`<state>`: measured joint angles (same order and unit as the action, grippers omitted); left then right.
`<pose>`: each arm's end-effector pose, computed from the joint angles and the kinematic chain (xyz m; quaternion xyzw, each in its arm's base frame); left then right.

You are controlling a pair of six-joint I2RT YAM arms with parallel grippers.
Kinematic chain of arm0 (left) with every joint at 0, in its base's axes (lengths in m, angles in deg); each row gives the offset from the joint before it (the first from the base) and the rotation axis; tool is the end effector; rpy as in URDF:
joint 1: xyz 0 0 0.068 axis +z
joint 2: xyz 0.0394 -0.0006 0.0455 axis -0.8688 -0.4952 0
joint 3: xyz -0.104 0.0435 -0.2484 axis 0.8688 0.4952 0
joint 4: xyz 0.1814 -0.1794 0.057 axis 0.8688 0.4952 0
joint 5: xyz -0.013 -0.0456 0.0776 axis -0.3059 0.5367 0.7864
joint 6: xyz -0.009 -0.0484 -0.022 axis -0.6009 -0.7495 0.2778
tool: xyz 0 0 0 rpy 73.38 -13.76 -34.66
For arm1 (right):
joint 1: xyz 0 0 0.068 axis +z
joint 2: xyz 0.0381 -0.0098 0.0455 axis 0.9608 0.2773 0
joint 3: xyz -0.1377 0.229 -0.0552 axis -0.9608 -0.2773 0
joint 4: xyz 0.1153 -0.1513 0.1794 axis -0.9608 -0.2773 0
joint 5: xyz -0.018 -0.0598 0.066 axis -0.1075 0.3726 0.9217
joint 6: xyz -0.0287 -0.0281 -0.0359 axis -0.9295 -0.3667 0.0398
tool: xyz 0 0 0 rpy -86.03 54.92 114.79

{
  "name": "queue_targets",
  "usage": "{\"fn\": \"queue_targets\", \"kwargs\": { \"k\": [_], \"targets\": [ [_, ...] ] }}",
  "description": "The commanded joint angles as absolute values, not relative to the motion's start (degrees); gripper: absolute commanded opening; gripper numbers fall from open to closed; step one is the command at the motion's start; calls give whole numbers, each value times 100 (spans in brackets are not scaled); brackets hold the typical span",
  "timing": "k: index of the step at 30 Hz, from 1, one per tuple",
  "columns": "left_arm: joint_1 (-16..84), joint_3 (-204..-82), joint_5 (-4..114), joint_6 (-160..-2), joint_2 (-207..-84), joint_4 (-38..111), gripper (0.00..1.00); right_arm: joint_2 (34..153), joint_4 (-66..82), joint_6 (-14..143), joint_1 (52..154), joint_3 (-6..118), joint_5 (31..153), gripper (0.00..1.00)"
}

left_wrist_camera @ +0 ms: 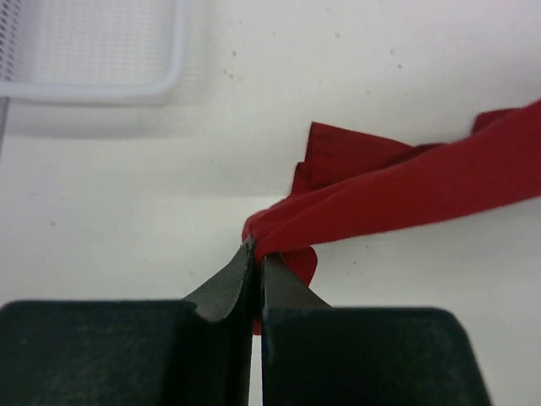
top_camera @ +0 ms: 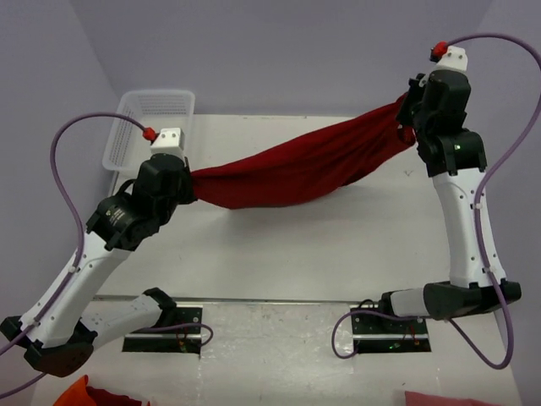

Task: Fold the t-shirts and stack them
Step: Flatten out the tshirt

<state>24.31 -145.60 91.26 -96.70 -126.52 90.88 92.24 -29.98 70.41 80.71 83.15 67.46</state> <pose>0.1513 -0.0893 0.4088 -0.0498 0.8615 -0.0595 0.5018 0.2813 0.0233 0.4926 0.1273 0.7860 -0.0136 0.6048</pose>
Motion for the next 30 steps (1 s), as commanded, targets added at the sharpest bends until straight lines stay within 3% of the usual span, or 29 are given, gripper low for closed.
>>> {"fn": "queue_targets", "kwargs": {
  "k": [1, 9, 21, 30],
  "targets": [
    [2472, -15369, 10063, -9188, -12639, 9325, 0, 8819, -3228, 6599, 8093, 8551, 7013, 0],
    [2473, -17040, 10617, -8159, -12762, 9159, 0, 8080, -3132, 6405, 8085, 8788, 7197, 0],
    [2473, -18666, 10011, -7157, -12902, 8736, 0, 7157, -3299, 6265, 8111, 9113, 7681, 0],
    [2473, -17992, 9369, -7086, -12674, 8482, 0, 6559, -3457, 6440, 8120, 8815, 8314, 0]
  ]
}}
